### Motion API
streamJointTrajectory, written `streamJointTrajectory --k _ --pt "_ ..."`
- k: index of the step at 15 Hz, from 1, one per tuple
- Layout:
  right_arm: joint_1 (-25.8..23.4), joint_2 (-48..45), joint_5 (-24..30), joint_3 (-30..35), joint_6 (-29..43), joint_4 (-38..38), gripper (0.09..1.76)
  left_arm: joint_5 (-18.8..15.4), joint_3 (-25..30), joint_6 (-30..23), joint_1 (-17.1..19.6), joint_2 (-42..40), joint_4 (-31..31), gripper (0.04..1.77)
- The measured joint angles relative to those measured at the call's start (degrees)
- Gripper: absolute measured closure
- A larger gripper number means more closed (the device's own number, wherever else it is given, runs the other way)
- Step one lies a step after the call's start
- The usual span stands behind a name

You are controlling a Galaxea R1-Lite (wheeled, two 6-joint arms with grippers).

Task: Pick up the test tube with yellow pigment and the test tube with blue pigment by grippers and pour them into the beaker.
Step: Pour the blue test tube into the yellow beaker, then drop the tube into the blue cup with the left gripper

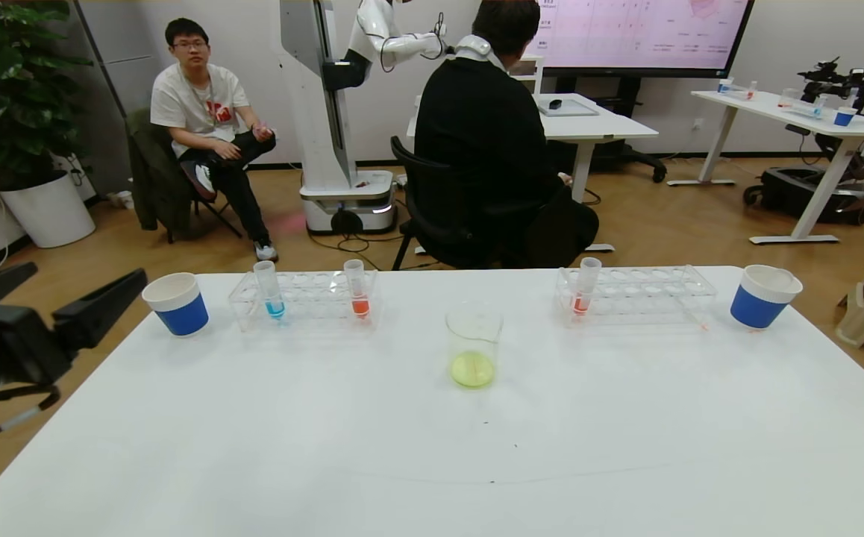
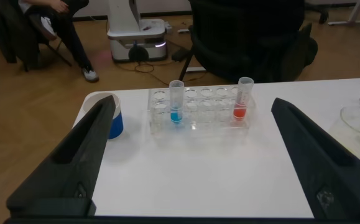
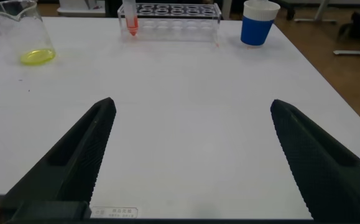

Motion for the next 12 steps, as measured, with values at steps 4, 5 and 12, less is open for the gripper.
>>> streamJointTrajectory --k 4,5,12 --pt "0.0 0.0 0.0 0.0 0.0 0.0 0.11 1.3 0.6 -0.4 -0.3 18.7 -19.9 0.06" --pt "0.0 0.0 0.0 0.0 0.0 0.0 0.11 2.2 0.9 -0.5 -0.5 23.0 -24.6 0.06" --pt "0.0 0.0 0.0 0.0 0.0 0.0 0.11 5.1 0.7 -0.9 -1.2 48.2 -47.4 0.06"
